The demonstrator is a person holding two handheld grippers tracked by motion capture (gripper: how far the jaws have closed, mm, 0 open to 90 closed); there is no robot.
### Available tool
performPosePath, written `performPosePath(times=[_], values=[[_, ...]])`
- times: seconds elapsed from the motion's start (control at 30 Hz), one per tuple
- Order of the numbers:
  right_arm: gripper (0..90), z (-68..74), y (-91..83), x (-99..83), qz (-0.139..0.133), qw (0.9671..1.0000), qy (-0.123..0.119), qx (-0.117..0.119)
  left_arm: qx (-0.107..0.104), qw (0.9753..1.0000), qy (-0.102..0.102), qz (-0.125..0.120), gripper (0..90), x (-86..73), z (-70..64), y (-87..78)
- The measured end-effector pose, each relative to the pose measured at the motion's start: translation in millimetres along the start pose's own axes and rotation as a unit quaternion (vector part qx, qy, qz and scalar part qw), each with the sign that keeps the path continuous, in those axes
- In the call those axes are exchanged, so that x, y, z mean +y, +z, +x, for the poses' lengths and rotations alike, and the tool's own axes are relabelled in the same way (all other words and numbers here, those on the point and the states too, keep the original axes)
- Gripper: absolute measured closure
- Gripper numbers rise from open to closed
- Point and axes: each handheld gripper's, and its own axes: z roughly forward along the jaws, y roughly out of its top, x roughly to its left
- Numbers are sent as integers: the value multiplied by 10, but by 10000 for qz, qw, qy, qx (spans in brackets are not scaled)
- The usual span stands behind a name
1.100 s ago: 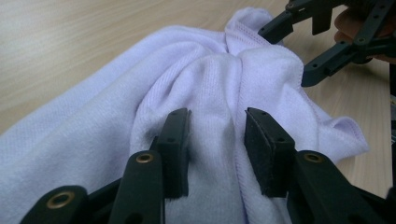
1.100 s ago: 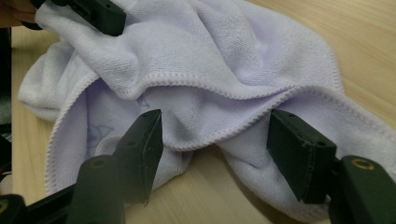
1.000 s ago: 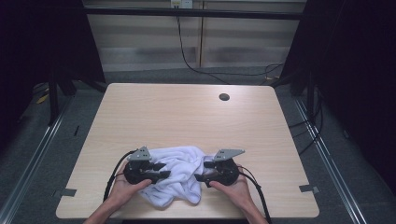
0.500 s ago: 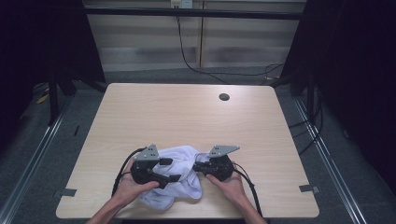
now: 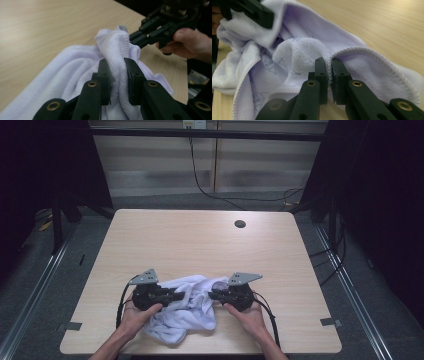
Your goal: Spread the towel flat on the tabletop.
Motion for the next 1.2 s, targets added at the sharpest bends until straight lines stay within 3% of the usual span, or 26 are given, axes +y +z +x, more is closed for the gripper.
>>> performPosePath(times=[0.07, 0.13, 0.3, 0.6, 0.63, 0.67, 0.73, 0.8, 0.97, 1.07, 1.17, 1.2], values=[[845, -22, -45, 7, -52, 10000, 31, -62, 25, 10000, -7, -78, 775, 11, 8, -38], [845, -86, -170, 27, -175, 9996, 97, -214, 145, 9991, -104, -382, 779, 62, 70, -220], [847, -219, -437, 49, -437, 9975, 222, -506, 394, 9961, -272, -747, 794, 113, 193, -502], [847, -403, -960, 108, -777, 9903, 325, -1104, 880, 9861, -474, -1330, 808, 149, 358, -987], [847, -427, -1025, 114, -824, 9892, 334, -1165, 880, 9861, -474, -1330, 815, 149, 358, -987], [847, -453, -1104, 124, -862, 9875, 364, -1269, 963, 9831, -539, -1458, 818, 155, 389, -1077], [847, -487, -1210, 143, -920, 9851, 386, -1399, 1033, 9807, -567, -1562, 820, 166, 407, -1151], [847, -518, -1317, 175, -984, 9827, 403, -1514, 1073, 9788, -562, -1651, 822, 182, 411, -1207], [848, -544, -1451, 308, -1135, 9792, 340, -1645, 1114, 9777, -514, -1707, 824, 271, 408, -1201], [850, -621, -1482, 547, -1180, 9765, 303, -1778, 1229, 9765, -475, -1708, 826, 385, 455, -1163], [851, -731, -1482, 732, -1204, 9752, 377, -1819, 1383, 9726, -521, -1797, 826, 573, 554, -1124], [851, -773, -1475, 810, -1161, 9751, 349, -1858, 1383, 9726, -521, -1797, 826, 573, 554, -1124]])
